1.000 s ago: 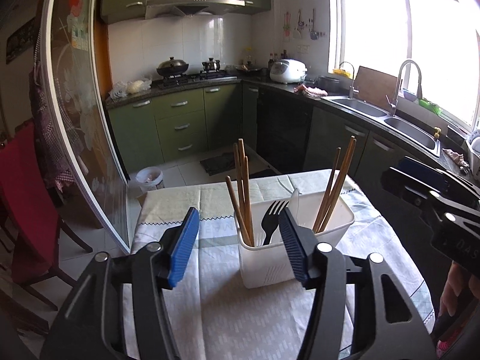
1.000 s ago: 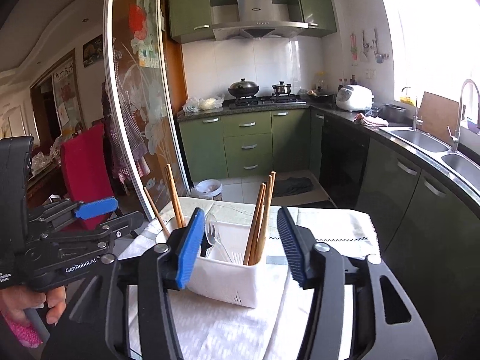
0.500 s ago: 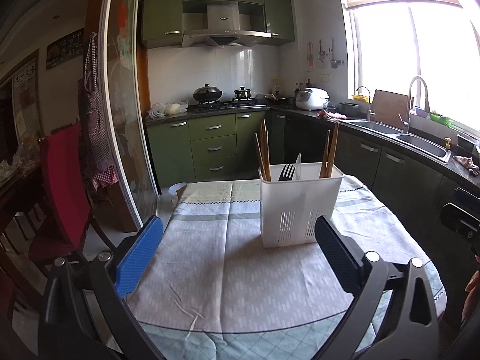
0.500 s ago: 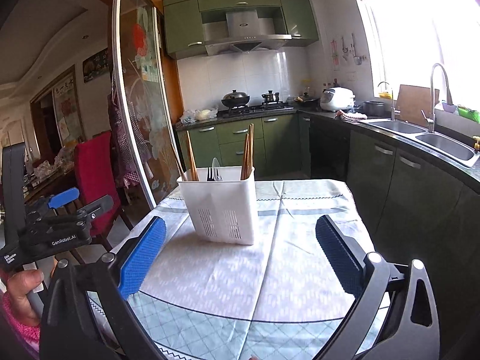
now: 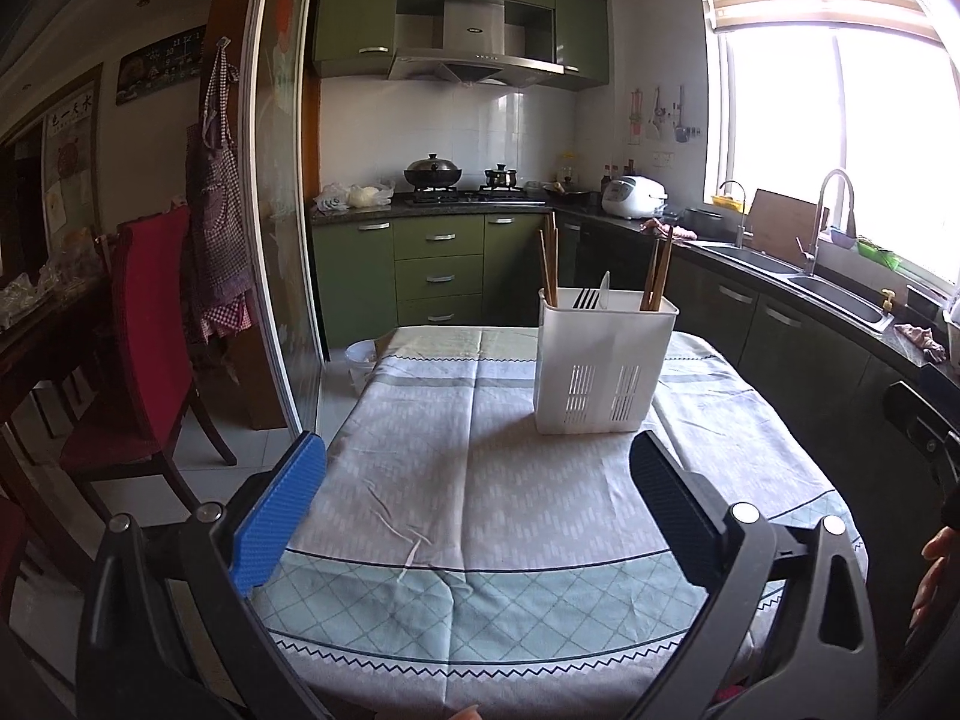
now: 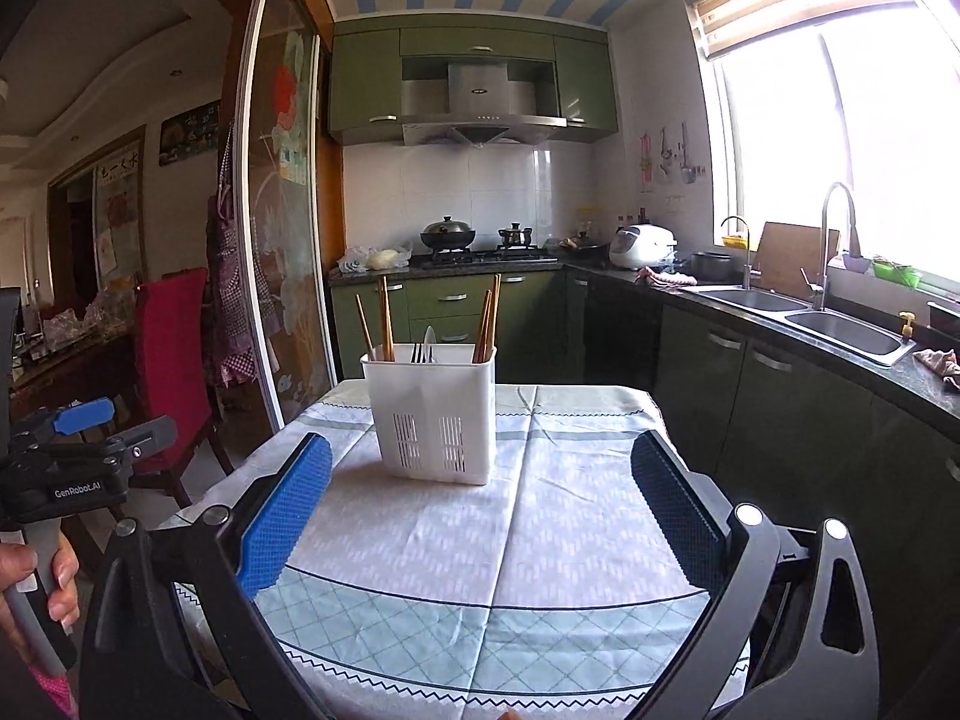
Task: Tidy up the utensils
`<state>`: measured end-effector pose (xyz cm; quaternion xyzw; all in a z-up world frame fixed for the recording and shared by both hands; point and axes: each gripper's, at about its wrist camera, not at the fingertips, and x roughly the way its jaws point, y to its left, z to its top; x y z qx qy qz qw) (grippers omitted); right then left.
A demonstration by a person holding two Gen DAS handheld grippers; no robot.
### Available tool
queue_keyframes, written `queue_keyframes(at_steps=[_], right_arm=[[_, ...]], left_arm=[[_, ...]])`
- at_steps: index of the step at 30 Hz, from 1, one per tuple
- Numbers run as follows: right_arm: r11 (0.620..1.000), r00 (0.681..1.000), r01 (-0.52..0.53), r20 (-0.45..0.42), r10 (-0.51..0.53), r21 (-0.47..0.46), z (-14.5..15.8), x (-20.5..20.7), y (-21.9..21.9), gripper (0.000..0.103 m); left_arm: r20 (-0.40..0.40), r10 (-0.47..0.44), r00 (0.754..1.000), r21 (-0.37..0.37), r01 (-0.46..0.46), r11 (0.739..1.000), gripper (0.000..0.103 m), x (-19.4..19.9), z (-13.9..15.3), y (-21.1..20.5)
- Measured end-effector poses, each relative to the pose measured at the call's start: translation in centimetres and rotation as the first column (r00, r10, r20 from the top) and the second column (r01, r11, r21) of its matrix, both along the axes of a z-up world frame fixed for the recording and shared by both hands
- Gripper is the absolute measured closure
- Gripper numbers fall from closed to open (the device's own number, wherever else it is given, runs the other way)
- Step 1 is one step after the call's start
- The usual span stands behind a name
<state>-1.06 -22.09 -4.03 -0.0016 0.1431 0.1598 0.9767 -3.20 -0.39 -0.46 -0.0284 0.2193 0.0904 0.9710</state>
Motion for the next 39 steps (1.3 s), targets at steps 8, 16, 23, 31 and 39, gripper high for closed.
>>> queue_keyframes(at_steps=[8,16,23,31,39], right_arm=[[1.0,1.0,0.005,-0.014,-0.005,-0.018,-0.1,0.7,0.4,0.004],[1.0,1.0,0.006,-0.023,-0.006,-0.023,0.0,1.5,0.6,0.004],[1.0,1.0,0.008,-0.023,-0.008,-0.021,0.0,1.6,0.6,0.005],[1.0,1.0,0.01,-0.019,-0.01,-0.019,0.0,1.5,0.4,0.005],[1.0,1.0,0.012,-0.019,-0.012,-0.018,0.1,1.6,0.4,0.005]], left_arm=[[0.001,0.002,1.0,-0.002,-0.002,1.0,0.007,0.1,0.4,0.0],[-0.013,-0.002,1.0,-0.008,0.002,1.0,0.007,0.6,0.4,-0.1],[-0.005,0.007,1.0,-0.001,-0.007,1.0,0.007,0.6,0.6,-0.4],[-0.002,0.018,1.0,0.008,-0.018,1.0,0.007,0.5,0.6,-0.8],[-0.005,0.022,1.0,0.005,-0.022,1.0,0.007,0.5,0.5,-0.8]])
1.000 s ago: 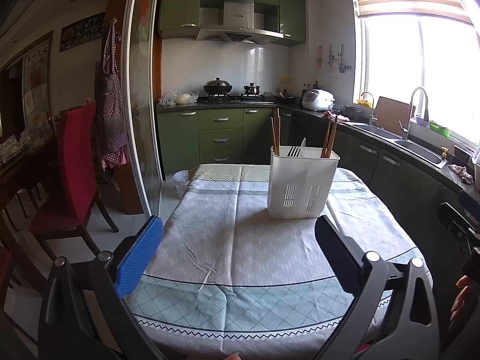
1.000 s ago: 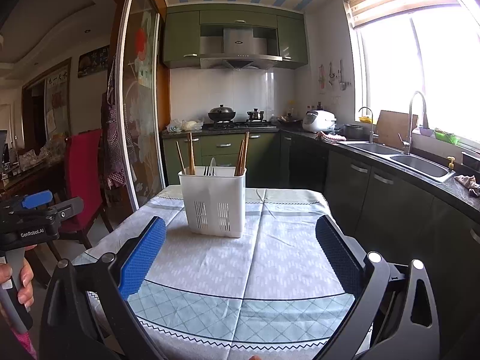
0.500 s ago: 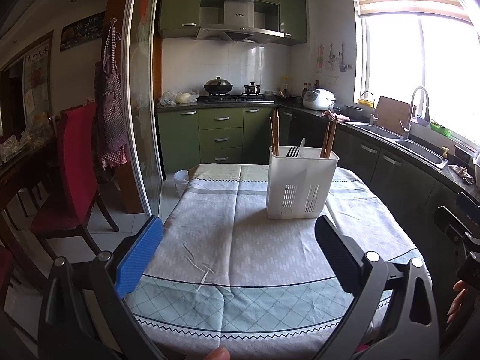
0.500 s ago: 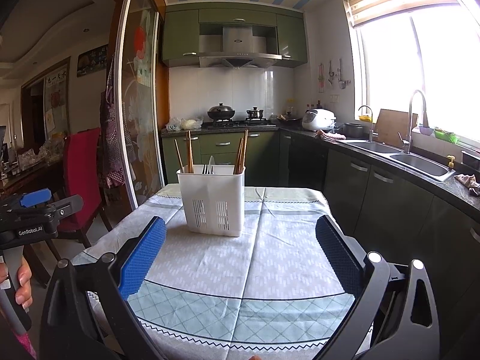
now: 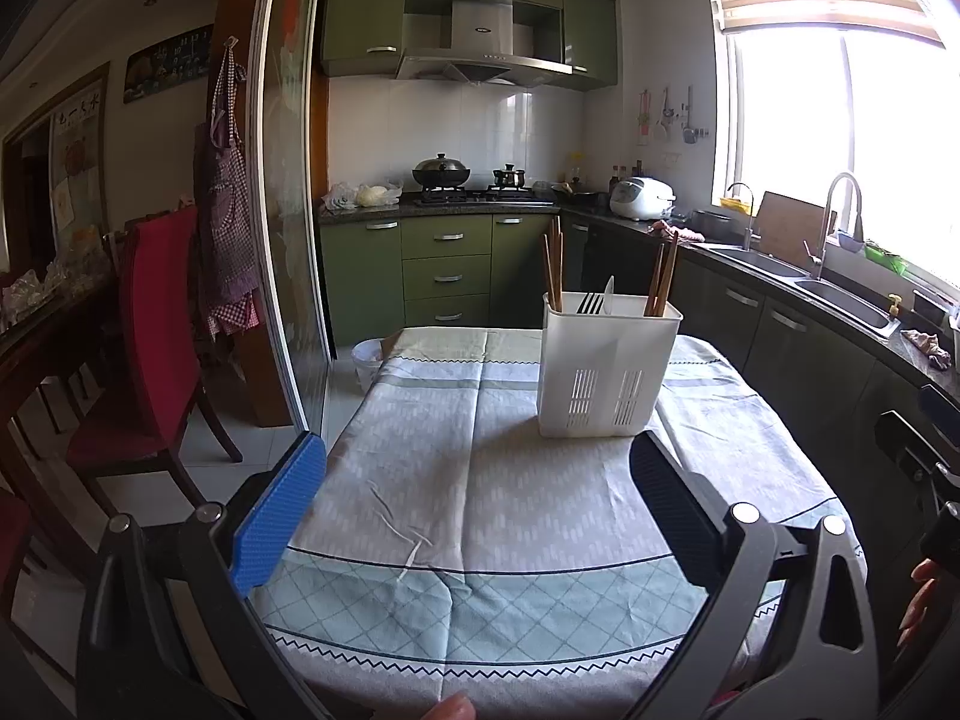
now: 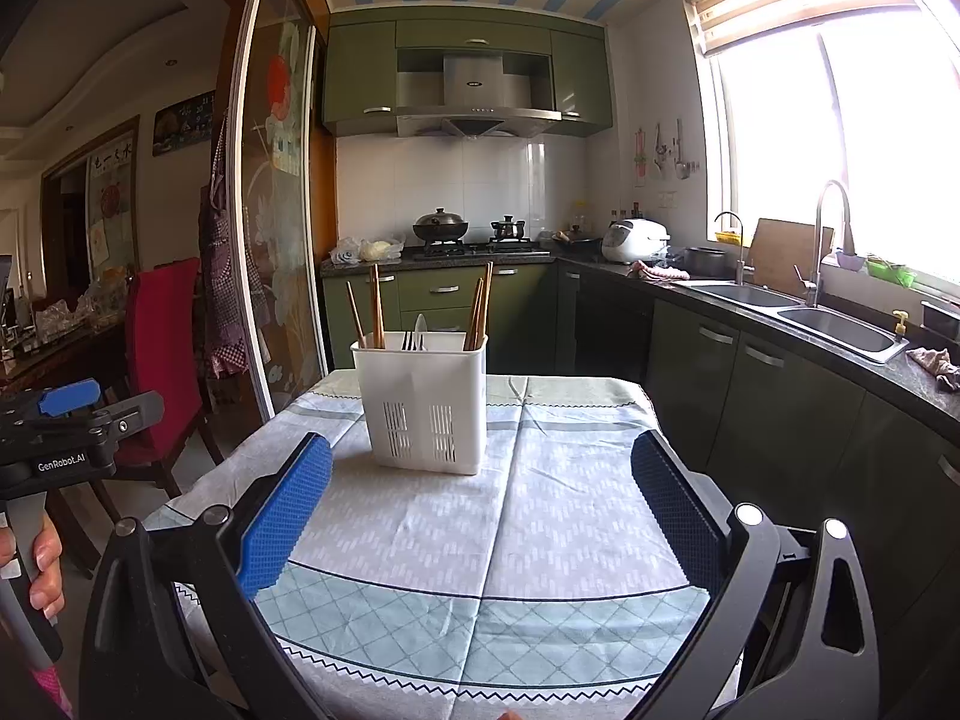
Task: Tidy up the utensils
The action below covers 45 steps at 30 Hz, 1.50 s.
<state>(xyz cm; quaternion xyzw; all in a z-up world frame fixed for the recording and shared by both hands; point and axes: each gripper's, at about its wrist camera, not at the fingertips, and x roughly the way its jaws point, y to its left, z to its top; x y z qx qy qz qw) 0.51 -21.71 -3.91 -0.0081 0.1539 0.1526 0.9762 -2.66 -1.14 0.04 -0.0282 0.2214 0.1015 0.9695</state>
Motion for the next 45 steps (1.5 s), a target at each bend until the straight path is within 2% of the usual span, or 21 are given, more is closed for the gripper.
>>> queue_keyframes(at_steps=[29,39,45], right_arm=[[1.0,1.0,-0.006,-0.002,0.006,-0.005,-0.27,-0.11,0.18,0.004],[1.0,1.0,-0.006,-0.002,0.006,-0.009,-0.33,-0.21,0.35,0.004],[1.0,1.0,-0.005,-0.004,0.005,-0.011,-0.48,-0.13,0.33,0.004]], left_arm=[[-0.009,-0.006,1.0,-0.026,0.006,1.0,0.007,-0.14,-0.21,0.01],[-0.026,-0.014,1.0,0.004,0.014,1.0,0.007,0.1,-0.15,-0.77],[-0.045,-0.057,0.997,-0.052,0.055,0.997,0.007,0.39,-0.23,-0.42]])
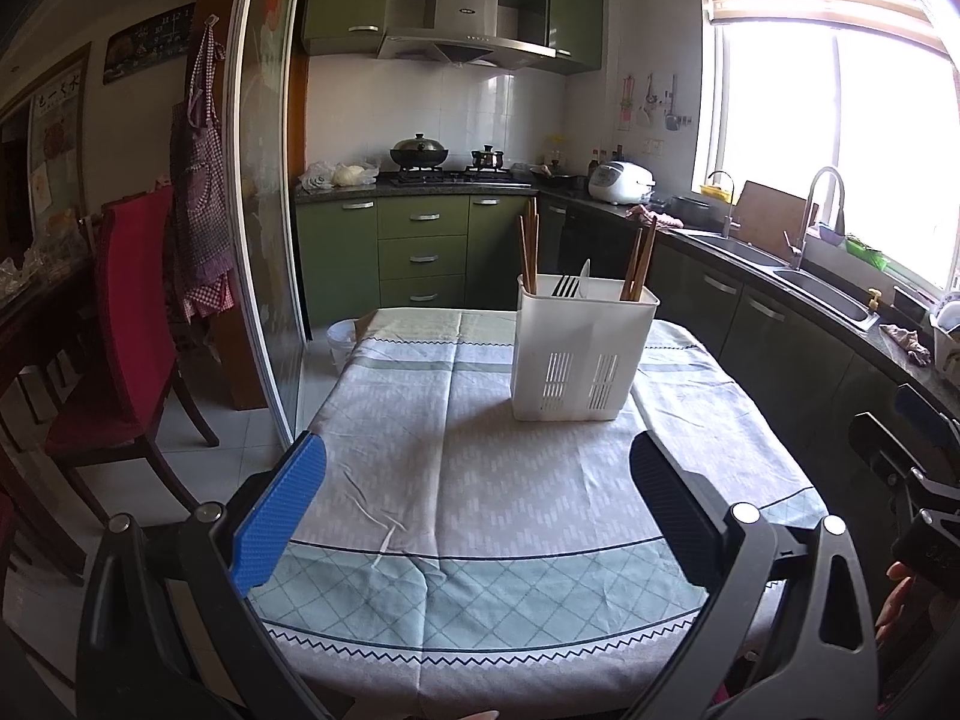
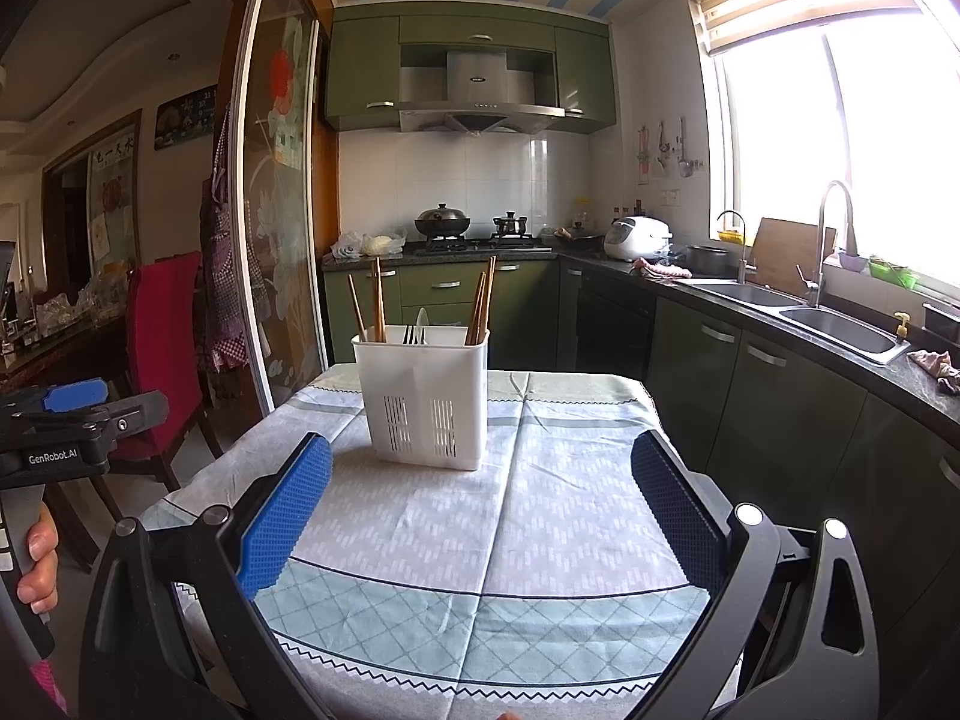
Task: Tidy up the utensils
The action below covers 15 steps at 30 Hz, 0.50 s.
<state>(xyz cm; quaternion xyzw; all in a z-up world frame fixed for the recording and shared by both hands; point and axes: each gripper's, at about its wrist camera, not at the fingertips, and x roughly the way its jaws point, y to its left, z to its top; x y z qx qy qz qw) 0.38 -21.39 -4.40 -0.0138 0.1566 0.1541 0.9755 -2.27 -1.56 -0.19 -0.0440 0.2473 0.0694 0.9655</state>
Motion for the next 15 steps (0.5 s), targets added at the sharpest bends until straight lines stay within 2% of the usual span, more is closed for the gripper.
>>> queue_keyframes(at_steps=[5,11,15], right_arm=[[1.0,1.0,0.0,-0.005,0.0,0.001,-0.1,0.2,-0.1,0.004],[1.0,1.0,0.001,-0.01,-0.001,0.001,-0.3,0.3,0.0,0.004],[1.0,1.0,0.003,-0.016,-0.003,0.001,-0.5,0.6,0.0,0.004]], left_arm=[[-0.001,-0.007,1.0,-0.001,0.007,1.0,0.007,0.4,-0.4,0.0],[0.023,0.008,1.0,0.052,-0.009,0.999,0.007,0.8,-0.7,-0.2],[-0.022,-0.003,1.0,0.058,0.004,0.998,0.007,1.6,-1.1,-0.1]])
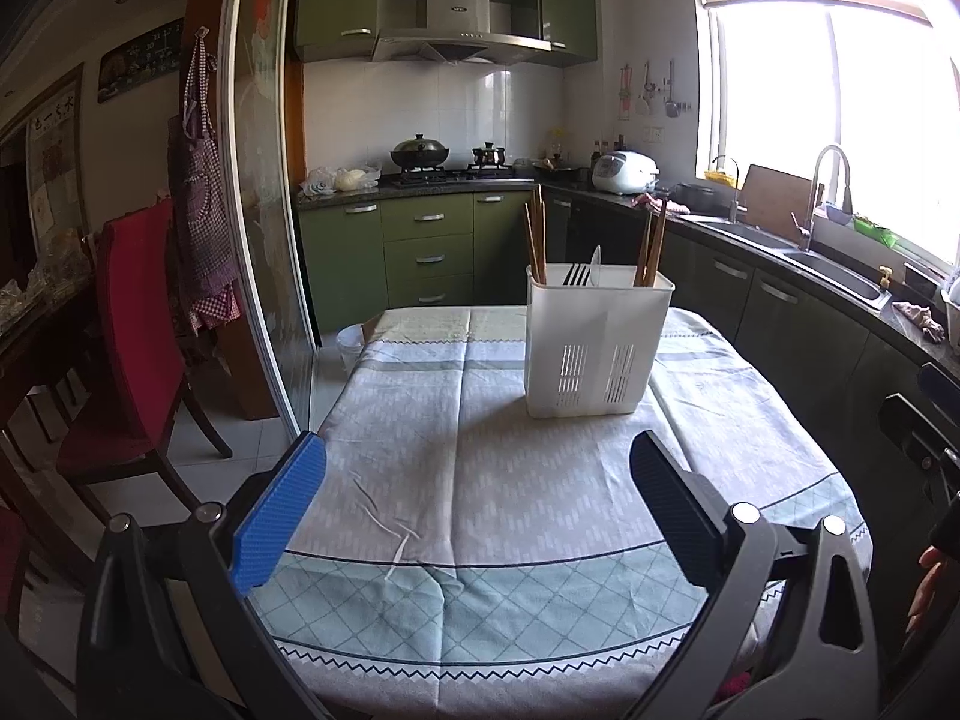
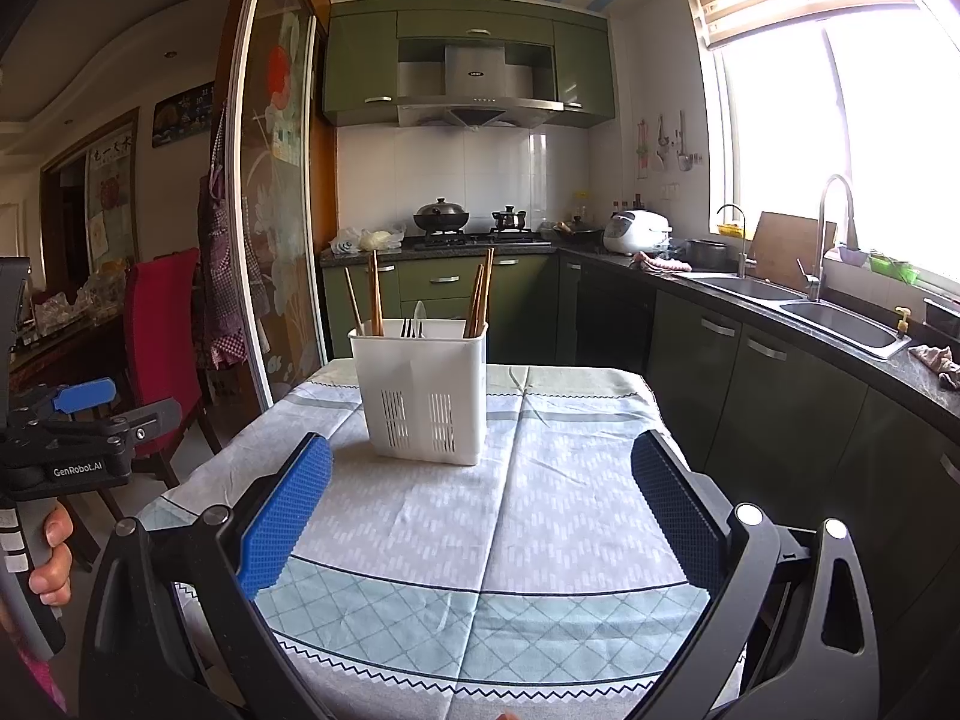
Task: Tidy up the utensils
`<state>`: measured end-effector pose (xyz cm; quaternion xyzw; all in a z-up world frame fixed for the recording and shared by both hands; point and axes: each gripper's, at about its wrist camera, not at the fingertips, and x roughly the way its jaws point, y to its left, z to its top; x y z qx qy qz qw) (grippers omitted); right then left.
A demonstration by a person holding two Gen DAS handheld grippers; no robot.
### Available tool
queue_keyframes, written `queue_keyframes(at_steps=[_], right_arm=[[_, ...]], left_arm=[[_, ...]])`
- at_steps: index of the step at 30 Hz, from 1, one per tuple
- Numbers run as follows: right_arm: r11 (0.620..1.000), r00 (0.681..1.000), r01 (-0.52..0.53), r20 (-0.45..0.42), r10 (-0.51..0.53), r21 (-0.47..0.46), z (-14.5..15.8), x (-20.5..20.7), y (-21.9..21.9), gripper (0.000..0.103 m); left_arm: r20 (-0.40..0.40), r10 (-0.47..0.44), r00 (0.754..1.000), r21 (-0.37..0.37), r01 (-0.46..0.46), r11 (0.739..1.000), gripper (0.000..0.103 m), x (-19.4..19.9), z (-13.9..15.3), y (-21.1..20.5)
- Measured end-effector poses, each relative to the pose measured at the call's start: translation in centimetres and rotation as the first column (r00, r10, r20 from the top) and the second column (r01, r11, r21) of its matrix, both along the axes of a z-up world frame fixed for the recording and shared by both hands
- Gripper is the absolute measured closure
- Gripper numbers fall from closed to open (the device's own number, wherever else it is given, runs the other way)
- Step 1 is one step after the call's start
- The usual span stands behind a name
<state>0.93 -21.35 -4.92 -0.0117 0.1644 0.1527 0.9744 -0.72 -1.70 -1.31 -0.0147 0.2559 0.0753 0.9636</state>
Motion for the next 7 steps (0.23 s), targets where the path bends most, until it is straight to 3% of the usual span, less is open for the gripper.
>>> queue_keyframes(at_steps=[7], right_arm=[[1.0,1.0,0.005,-0.03,-0.005,0.002,-0.9,1.2,0.1,0.004]], left_arm=[[-0.077,-0.005,0.997,-0.038,0.002,0.999,0.006,2.4,-2.0,1.3]])
